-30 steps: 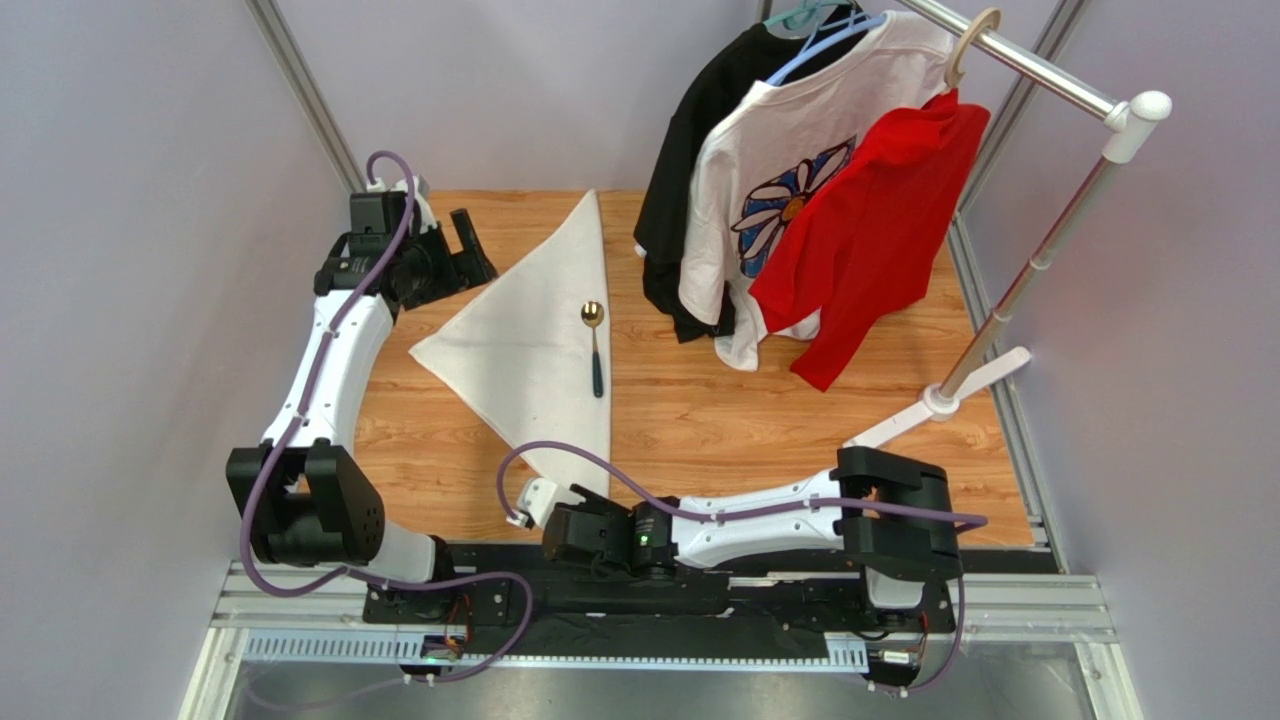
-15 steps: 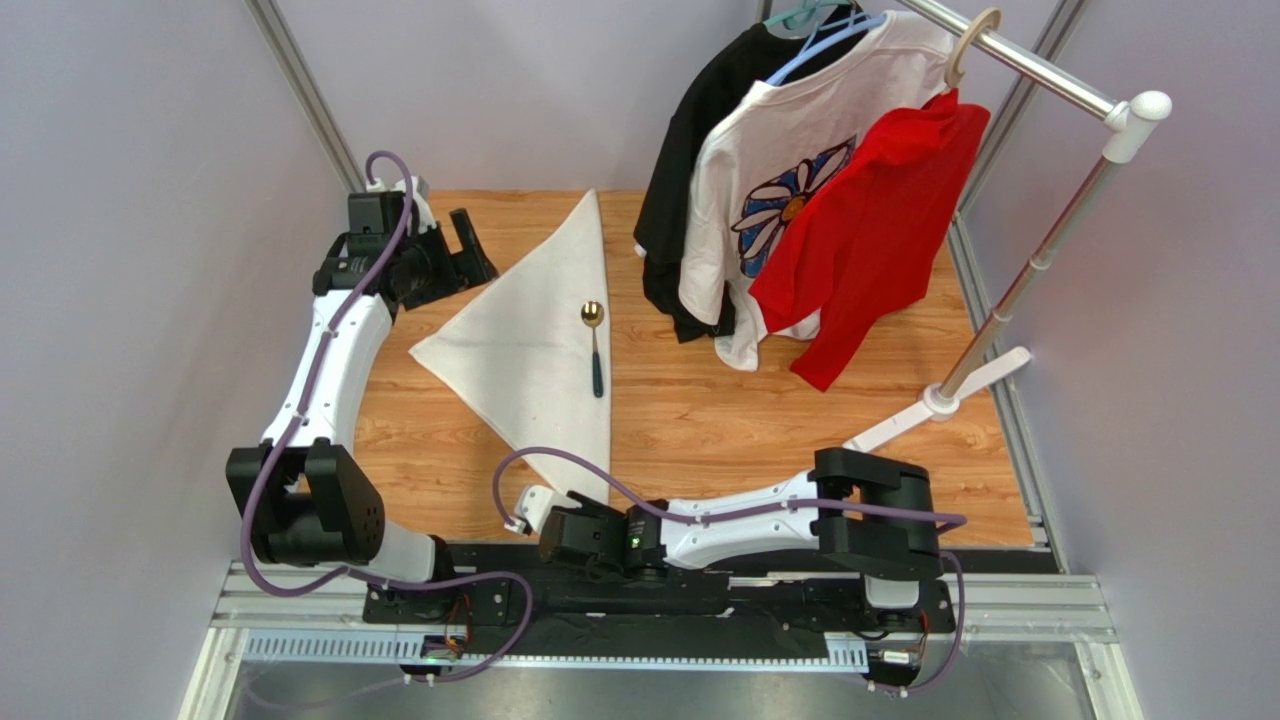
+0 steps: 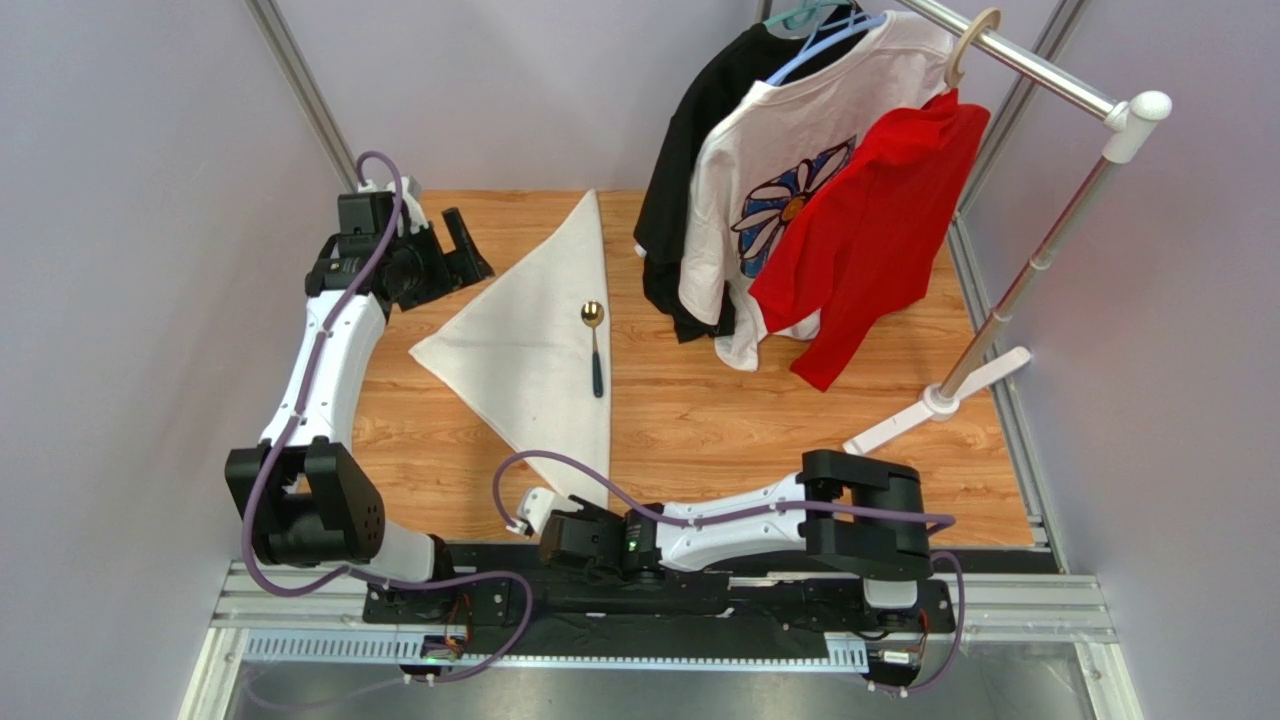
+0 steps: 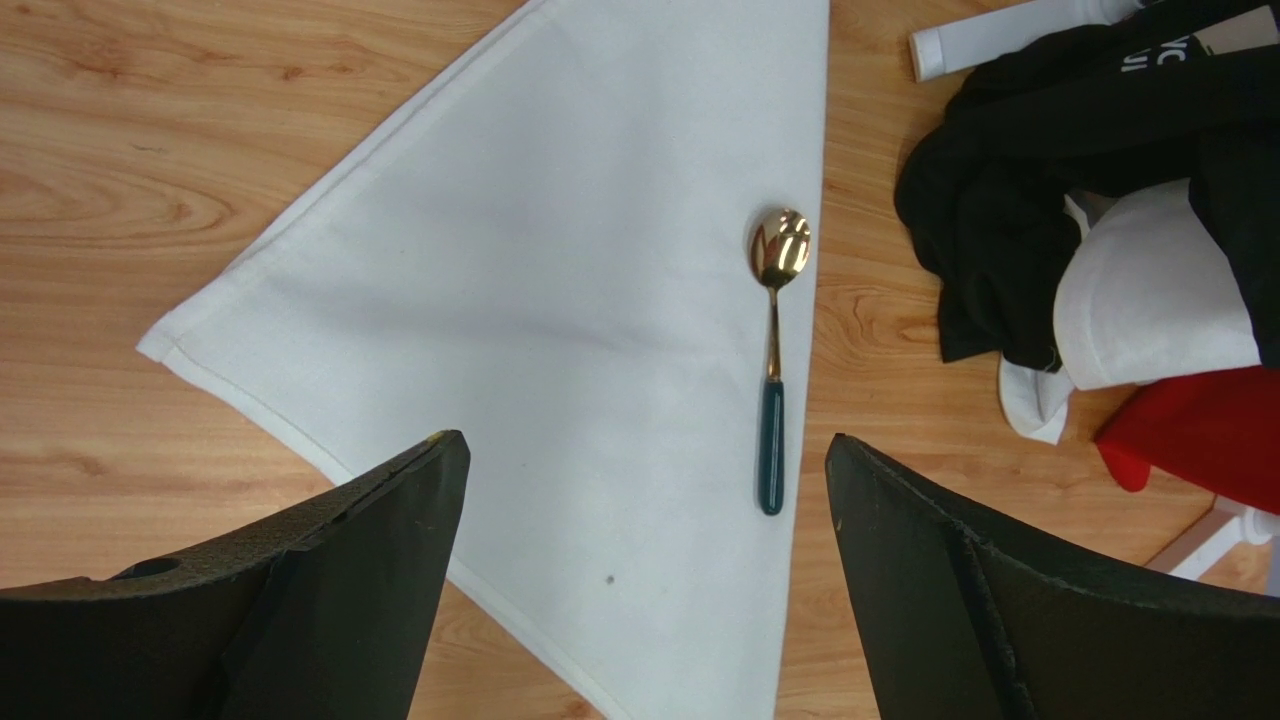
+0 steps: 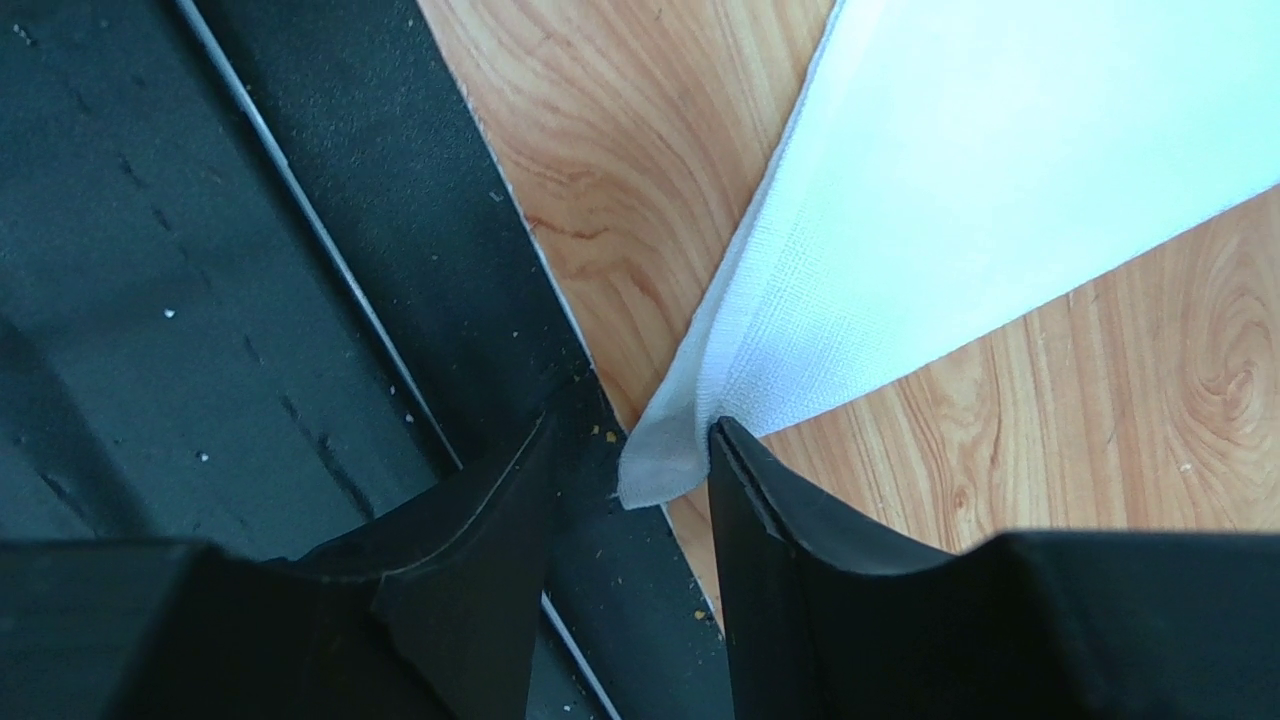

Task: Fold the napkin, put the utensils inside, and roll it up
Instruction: Fold the napkin

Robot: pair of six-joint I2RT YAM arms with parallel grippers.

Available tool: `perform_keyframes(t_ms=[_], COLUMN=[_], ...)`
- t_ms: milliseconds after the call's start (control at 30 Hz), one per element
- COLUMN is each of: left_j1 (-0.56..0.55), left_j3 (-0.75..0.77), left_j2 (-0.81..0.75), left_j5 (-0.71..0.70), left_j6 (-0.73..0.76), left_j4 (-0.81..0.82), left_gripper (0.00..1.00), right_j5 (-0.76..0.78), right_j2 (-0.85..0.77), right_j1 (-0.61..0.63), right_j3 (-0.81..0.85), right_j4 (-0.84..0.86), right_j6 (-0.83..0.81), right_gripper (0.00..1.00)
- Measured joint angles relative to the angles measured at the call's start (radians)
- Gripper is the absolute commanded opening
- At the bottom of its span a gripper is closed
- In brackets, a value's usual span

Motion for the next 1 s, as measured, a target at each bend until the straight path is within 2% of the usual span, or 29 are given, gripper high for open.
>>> perform_keyframes(t_ms=[200, 567, 633, 800, 1000], left_j1=[0.031, 0.058, 0.057, 0.062, 0.065], left_j3=[-0.011, -0.023, -0.023, -0.023, -0.023], left_j2=[0.013, 0.031, 0.031, 0.031, 0.031], left_j5=[0.054, 0.111, 0.117, 0.127, 0.129], left_j6=[-0.019, -0.042, -0.044, -0.045, -0.045], left_j4=[0.011, 0.021, 0.021, 0.022, 0.022], left_gripper=[0.98, 0.98, 0.98, 0.98, 0.98], right_j5=[0.042, 0.065, 0.064, 0.059, 0.06], right_j2=[0.014, 0.037, 0.037, 0.031, 0.023], right_j1=[0.0, 0.007, 0.007, 0.01, 0.02], right_j3=[0.006, 0.046, 0.046, 0.046, 0.046], right_j4=[0.016, -0.024, -0.026, -0.035, -0.064], right_j6=[0.001, 0.01, 0.013, 0.03, 0.044], right_gripper=[0.3, 0.2, 0.12, 0.0, 0.0])
